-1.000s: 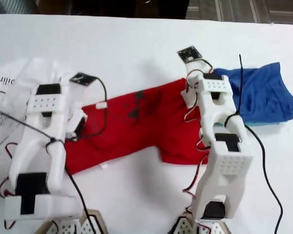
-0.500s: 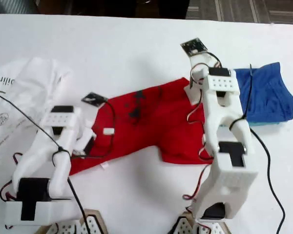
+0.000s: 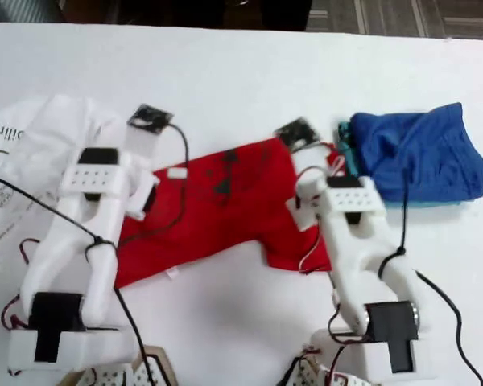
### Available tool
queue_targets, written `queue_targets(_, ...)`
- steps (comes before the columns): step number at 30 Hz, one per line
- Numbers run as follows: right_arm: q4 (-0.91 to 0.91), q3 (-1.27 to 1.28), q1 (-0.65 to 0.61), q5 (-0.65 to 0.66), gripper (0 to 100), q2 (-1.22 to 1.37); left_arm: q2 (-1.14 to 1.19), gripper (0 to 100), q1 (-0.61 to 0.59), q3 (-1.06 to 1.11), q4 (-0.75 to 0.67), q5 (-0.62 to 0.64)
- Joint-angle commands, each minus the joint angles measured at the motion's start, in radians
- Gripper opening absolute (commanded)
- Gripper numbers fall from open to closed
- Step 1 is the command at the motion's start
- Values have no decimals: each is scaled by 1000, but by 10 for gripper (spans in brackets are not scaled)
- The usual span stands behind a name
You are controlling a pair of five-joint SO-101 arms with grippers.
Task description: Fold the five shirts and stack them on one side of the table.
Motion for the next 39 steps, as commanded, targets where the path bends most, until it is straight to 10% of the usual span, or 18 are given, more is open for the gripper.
queue_targets(1, -13, 9, -42, 5, 20, -39, 104, 28, 9, -76, -25, 55)
queue_targets(14, 67, 38, -41, 5, 20, -44, 621, 28, -89, -645, 224, 69)
queue_targets(27, 70, 103, -94, 5, 20, -47, 1194, 28, -83, -1719, 621, 51)
queue_targets(39, 113, 101, -160, -2, 20, -226, 1241, 28, -84, -1814, 623, 29)
